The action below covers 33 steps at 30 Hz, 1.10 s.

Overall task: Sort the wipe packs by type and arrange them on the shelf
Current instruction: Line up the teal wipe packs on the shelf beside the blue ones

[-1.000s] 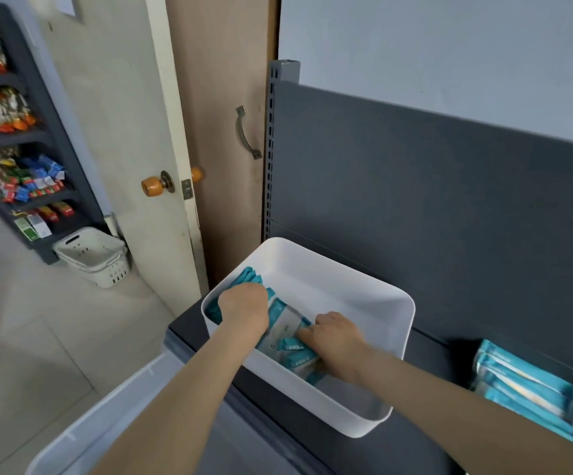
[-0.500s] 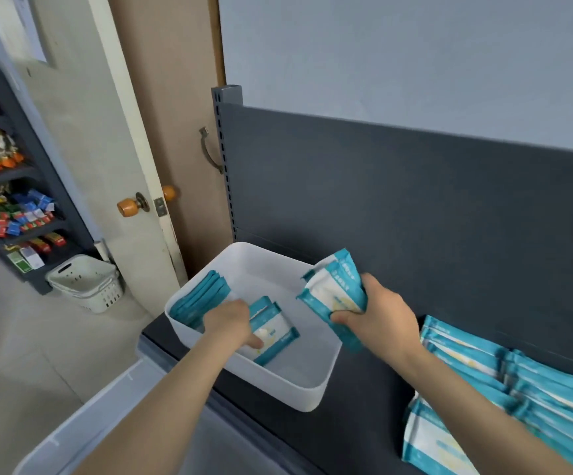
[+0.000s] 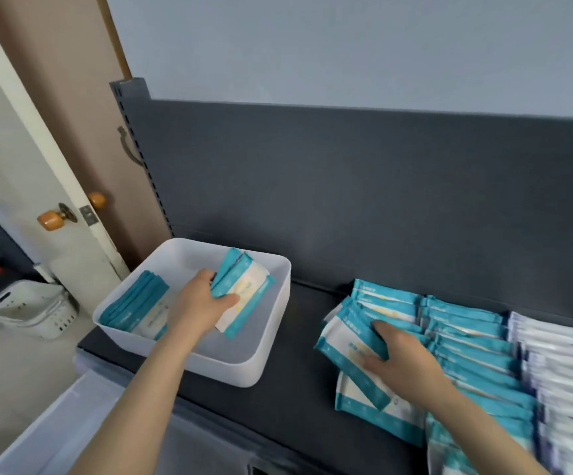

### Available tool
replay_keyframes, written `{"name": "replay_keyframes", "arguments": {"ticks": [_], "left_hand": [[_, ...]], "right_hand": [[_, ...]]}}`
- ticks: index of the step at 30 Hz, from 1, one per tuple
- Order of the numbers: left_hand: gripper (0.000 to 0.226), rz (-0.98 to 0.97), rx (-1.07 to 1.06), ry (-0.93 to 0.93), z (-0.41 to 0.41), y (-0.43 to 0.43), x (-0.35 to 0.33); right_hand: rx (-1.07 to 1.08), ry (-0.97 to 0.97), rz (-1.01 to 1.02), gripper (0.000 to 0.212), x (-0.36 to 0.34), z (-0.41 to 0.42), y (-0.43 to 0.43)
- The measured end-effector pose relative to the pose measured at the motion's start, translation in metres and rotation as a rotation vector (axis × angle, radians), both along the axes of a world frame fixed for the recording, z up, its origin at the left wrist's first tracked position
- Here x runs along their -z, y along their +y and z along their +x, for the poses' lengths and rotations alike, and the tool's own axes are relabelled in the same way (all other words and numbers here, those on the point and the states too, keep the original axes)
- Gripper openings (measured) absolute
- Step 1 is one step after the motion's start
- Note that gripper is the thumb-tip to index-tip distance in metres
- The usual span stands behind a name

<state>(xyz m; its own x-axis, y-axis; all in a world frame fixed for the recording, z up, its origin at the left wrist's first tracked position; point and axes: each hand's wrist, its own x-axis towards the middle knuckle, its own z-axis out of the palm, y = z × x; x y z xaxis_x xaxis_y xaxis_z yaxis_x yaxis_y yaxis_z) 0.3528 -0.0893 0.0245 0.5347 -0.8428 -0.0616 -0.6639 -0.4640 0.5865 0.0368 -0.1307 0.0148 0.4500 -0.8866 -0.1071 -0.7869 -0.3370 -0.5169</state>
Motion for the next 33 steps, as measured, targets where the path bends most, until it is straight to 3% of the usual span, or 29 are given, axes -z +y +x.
{"name": "replay_keyframes", "arguments": {"ticks": [4, 9, 16, 21, 28, 33], "left_hand": [[0.03, -0.202, 0.02, 0.284, -0.037, 0.01, -0.025], [0.022, -0.247, 0.106, 0.502, -0.077, 0.023, -0.033], [0.015, -0.198, 0.179, 0.648, -0.106, 0.03, -0.015], [0.02, -0.072, 0.296, 0.603, -0.11, 0.036, 0.002], [0.021, 0.186, 0.537, 0.427, -0.127, 0.04, 0.032], [0.03, 0.225, 0.632, 0.295, -0.146, 0.03, 0.043]], "right_hand": [[-0.088, 0.11, 0.072, 0.033, 0.017, -0.026, 0.022], [-0.179, 0.226, 0.244, 0.031, 0.027, -0.038, 0.037], [-0.059, 0.31, -0.038, 0.051, 0.036, -0.031, 0.018], [0.015, 0.255, -0.048, 0.055, 0.039, -0.03, -0.004], [-0.067, 0.167, 0.087, 0.05, 0.033, -0.038, -0.021], [-0.085, 0.119, 0.1, 0.041, 0.029, -0.043, -0.028]]}}
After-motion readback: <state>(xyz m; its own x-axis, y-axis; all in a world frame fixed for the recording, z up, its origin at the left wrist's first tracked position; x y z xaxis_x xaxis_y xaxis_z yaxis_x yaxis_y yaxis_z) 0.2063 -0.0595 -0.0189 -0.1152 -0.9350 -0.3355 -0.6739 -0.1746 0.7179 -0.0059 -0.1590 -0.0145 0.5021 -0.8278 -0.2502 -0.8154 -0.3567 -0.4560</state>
